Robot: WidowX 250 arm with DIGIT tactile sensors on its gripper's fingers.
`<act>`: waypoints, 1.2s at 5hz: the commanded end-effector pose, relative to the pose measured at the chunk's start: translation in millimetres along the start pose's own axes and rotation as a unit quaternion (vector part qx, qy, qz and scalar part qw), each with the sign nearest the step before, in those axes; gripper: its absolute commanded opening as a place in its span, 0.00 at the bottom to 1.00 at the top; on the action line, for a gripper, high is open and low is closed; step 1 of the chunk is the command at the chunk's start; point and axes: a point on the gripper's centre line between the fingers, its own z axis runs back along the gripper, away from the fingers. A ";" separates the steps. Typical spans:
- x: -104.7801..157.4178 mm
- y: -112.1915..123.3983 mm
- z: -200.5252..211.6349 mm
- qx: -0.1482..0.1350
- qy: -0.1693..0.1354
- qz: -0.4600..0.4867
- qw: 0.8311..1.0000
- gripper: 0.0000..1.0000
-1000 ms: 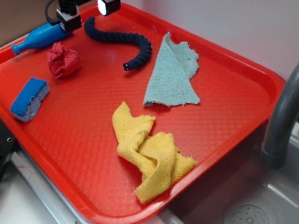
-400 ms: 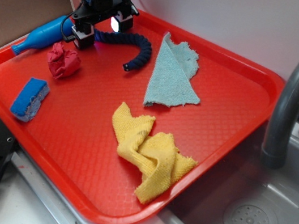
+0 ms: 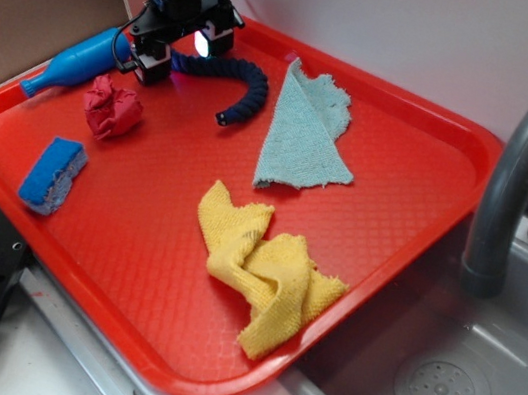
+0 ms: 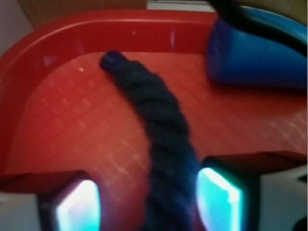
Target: Grab the blue rope.
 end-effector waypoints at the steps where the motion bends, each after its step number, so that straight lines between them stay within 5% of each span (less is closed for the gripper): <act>1: -8.5 28.4 -0.8 0.009 -0.001 -0.002 1.000 0.00; 2: -6.3 17.1 -0.9 0.013 -0.053 -0.006 0.998 0.00; 4: 12.6 10.6 58.9 -0.028 -0.086 -0.063 0.994 0.00; 5: 15.6 16.0 108.5 -0.088 -0.038 -0.130 0.987 0.00; 6: 10.6 15.9 161.0 -0.155 0.044 -0.232 0.959 0.00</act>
